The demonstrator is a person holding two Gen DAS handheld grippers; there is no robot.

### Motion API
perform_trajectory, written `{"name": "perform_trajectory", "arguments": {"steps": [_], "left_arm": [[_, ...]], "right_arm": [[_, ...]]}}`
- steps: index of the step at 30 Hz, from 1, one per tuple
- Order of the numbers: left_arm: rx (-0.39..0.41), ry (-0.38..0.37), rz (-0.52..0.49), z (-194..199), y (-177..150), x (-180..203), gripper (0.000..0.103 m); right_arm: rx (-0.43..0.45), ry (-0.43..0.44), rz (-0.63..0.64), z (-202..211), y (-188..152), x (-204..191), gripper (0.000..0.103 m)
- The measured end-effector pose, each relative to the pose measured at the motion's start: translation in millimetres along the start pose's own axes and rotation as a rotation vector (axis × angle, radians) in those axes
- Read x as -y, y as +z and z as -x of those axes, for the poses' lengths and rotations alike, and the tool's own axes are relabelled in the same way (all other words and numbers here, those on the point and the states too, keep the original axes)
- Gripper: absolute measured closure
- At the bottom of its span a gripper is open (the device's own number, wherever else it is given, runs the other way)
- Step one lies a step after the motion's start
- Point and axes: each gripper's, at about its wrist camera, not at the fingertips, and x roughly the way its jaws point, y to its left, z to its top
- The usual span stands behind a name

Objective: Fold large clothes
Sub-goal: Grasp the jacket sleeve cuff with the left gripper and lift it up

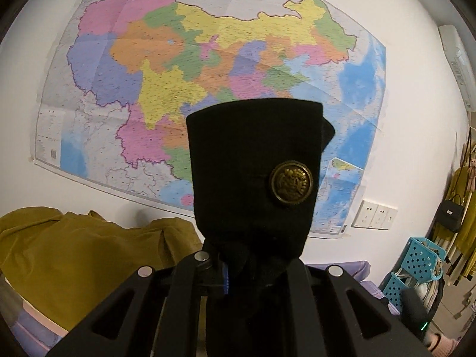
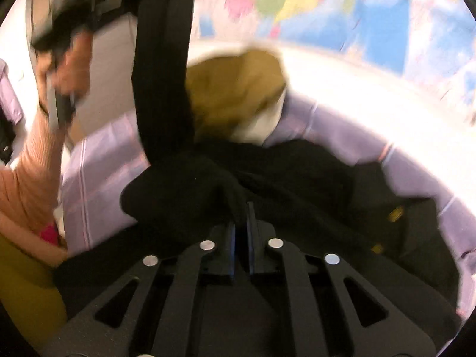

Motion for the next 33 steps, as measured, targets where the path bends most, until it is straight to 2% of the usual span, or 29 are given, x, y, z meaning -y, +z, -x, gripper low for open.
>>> {"name": "perform_trajectory", "arguments": {"steps": [1,2,3,4,5,7,9,10,12,14,15,19,20,21,22,24,27,29,31,33], "left_arm": [[-0.003,0.001,0.002,-0.5,-0.5,-1.1,0.094],[-0.006,0.004,0.006,-1.4,-1.2,-2.5,0.094],[-0.015,0.003,0.007,-2.2,-2.1,-3.3,0.094],[-0.019,0.003,0.004,-2.8,-2.5,-3.2,0.094],[-0.021,0.004,-0.004,-2.9,-2.9,-2.0,0.094],[-0.02,0.007,-0.02,-2.2,-3.2,1.9,0.093],[-0.018,-0.003,-0.03,-1.4,-2.6,5.7,0.092],[-0.018,-0.006,-0.032,-1.5,-2.4,6.8,0.092],[-0.014,-0.014,-0.038,-1.3,-2.1,9.1,0.092],[-0.006,-0.01,-0.049,0.3,-2.1,11.5,0.092],[-0.006,-0.011,-0.051,1.0,-2.0,12.0,0.092],[-0.006,0.001,-0.055,4.0,-0.3,9.9,0.092],[-0.001,0.005,-0.052,6.3,0.8,8.1,0.092],[0.003,0.01,-0.047,8.2,2.4,5.7,0.092],[0.006,0.016,-0.044,9.3,3.7,3.7,0.092],[0.018,0.03,-0.038,12.8,8.2,-2.4,0.092],[0.034,0.025,-0.028,16.9,15.4,-8.8,0.092],[0.046,0.02,-0.03,19.3,18.7,-9.0,0.092],[0.057,-0.004,-0.029,20.6,21.8,-5.7,0.092],[0.06,-0.021,-0.038,18.9,23.9,1.5,0.092]], "right_arm": [[-0.044,-0.006,-0.004,-12.1,-4.9,1.9,0.088],[-0.089,-0.034,-0.009,-21.7,-12.7,3.4,0.076],[-0.116,-0.051,-0.019,-27.5,-21.0,7.2,0.073],[-0.12,-0.046,-0.029,-27.7,-25.1,8.5,0.061],[-0.115,-0.04,-0.044,-24.8,-30.3,10.2,0.054],[-0.11,-0.031,-0.038,-15.9,-35.1,9.2,0.051],[-0.082,-0.021,-0.022,-2.3,-32.0,6.9,0.043],[-0.036,-0.004,-0.03,6.7,-27.0,8.1,0.037],[0.037,0.014,-0.078,20.2,-14.1,22.0,0.036],[0.055,-0.038,-0.1,18.4,-1.7,35.6,0.037],[0.034,-0.075,-0.098,9.4,5.0,41.1,0.037],[-0.087,-0.04,-0.047,-41.9,20.7,47.7,0.038],[-0.132,-0.031,-0.019,-56.9,21.5,45.6,0.043],[-0.17,-0.013,0.003,-69.3,21.3,44.3,0.053],[-0.187,0.001,0.011,-75.3,20.2,44.5,0.083],[-0.156,0.02,0.0,-70.7,21.9,46.3,0.095],[-0.044,0.004,-0.081,-45.5,26.8,61.5,0.096],[0.015,-0.008,-0.207,-33.3,26.1,84.2,0.095],[-0.002,-0.022,-0.246,-41.0,19.5,91.9,0.095],[-0.064,-0.067,-0.197,-60.9,15.1,81.5,0.095]]}}
